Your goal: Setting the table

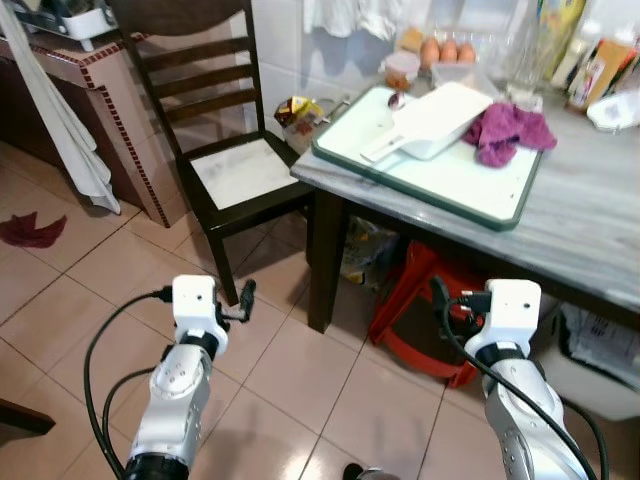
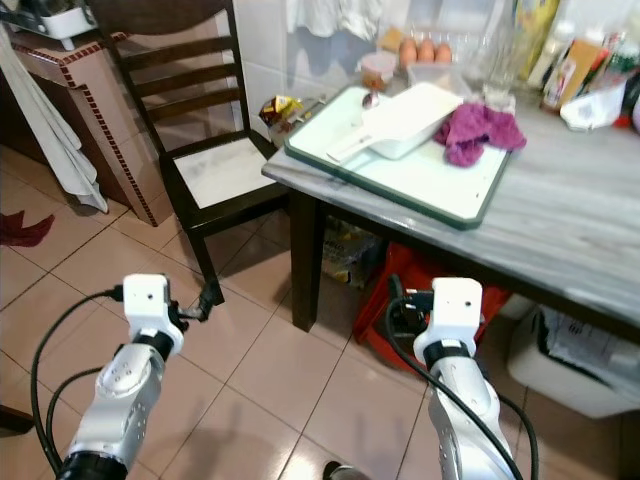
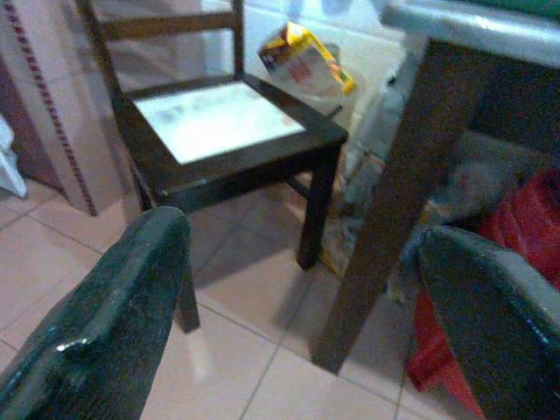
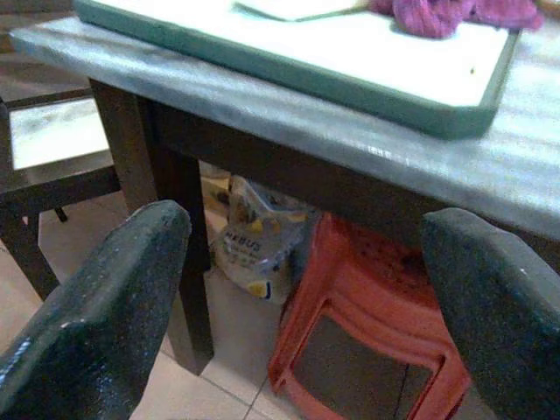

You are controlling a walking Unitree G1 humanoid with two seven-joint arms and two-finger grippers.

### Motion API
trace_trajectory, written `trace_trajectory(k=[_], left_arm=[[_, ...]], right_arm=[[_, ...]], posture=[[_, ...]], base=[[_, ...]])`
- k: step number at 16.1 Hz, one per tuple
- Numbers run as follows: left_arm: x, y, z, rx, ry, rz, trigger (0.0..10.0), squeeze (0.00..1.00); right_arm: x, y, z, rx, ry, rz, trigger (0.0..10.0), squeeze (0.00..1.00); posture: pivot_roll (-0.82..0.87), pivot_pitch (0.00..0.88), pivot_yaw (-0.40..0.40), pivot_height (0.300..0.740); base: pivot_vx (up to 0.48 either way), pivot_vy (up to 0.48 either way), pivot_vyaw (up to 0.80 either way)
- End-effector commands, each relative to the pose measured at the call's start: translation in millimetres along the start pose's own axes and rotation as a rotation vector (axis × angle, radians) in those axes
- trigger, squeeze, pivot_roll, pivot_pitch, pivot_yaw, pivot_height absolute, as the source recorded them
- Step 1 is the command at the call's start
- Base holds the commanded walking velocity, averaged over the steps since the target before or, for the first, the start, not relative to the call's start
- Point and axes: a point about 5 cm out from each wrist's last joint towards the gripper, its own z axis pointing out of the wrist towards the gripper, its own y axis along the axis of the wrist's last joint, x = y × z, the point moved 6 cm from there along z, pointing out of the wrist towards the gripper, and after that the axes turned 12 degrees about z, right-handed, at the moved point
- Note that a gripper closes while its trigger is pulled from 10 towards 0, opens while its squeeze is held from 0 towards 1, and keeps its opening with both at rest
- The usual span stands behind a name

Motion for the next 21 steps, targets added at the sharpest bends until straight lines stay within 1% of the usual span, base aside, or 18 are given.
trace_trajectory(k=[1, 4, 5, 7, 9, 11, 13, 15, 19, 20, 21], left_arm=[[3.2, -3.1, 0.2, 0.008, 0.012, 0.006, 10.0, 0.0], [-1.5, -5.8, -1.0, 0.009, 0.009, 0.003, 10.0, 0.0], [-6.3, -8.7, -1.7, 0.015, 0.003, 0.007, 10.0, 0.0], [-12.9, -5.8, 0.1, 0.003, -0.021, 0.019, 10.0, 0.0], [-21.5, -4.3, 4.0, 0.0, -0.054, 0.029, 10.0, 0.0], [-23.7, -1.1, 5.6, -0.009, -0.065, 0.034, 10.0, 0.0], [-26.9, 0.5, 5.9, -0.014, -0.068, 0.033, 10.0, 0.0], [-30.7, 1.5, 6.4, -0.016, -0.077, 0.036, 10.0, 0.0], [-34.8, 0.3, 6.5, -0.015, -0.095, 0.038, 10.0, 0.0], [-33.6, 0.7, 6.5, -0.014, -0.088, 0.034, 10.0, 0.0], [-30.6, -1.5, 6.2, -0.01, -0.077, 0.05, 10.0, 0.0]], right_arm=[[-1.3, -3.1, 0.4, 0.01, 0.003, -0.013, 10.0, 0.0], [2.2, -3.3, 4.2, 0.009, 0.021, -0.019, 10.0, 0.0], [1.3, -2.2, 5.4, 0.0, 0.021, -0.024, 10.0, 0.0], [-3.0, 3.4, 5.3, -0.023, 0.002, -0.017, 10.0, 0.0], [-9.3, 2.1, 4.6, -0.031, -0.027, -0.013, 10.0, 0.0], [-8.7, 3.6, 3.1, -0.04, -0.04, 0.0, 10.0, 0.0], [-7.1, 4.7, -3.1, -0.05, -0.037, -0.001, 10.0, 0.0], [-13.5, 6.5, -10.1, -0.058, -0.065, -0.002, 10.0, 0.0], [-17.7, 7.4, -16.3, -0.065, -0.092, -0.003, 10.0, 0.0], [-17.2, 8.1, -18.0, -0.067, -0.095, 0.0, 10.0, 0.0], [-7.3, 8.5, -18.4, -0.065, -0.056, -0.001, 10.0, 0.0]], posture=[[-0.03, 0.039, -0.047, 0.74], [-0.03, 0.038, -0.025, 0.74], [-0.04, 0.026, -0.01, 0.74], [-0.05, 0.016, 0.011, 0.74], [-0.07, 0.029, 0.02, 0.74], [-0.08, 0.04, 0.028, 0.74], [-0.1, 0.052, 0.04, 0.74], [-0.13, 0.078, 0.049, 0.74], [-0.15, 0.095, 0.048, 0.74], [-0.14, 0.092, 0.047, 0.74], [-0.14, 0.083, 0.037, 0.74]], base=[[0.0, 0.0, 0.0], [0.0, 0.0, 0.0], [0.0, 0.0, 0.0], [0.0, 0.0, 0.0], [0.0, 0.0, 0.0], [0.0, 0.0, 0.0], [0.0, 0.0, 0.0], [0.0, 0.0, 0.0], [0.0, 0.0, 0.0], [0.0, 0.0, 0.0], [0.0, 0.0, 0.0]])
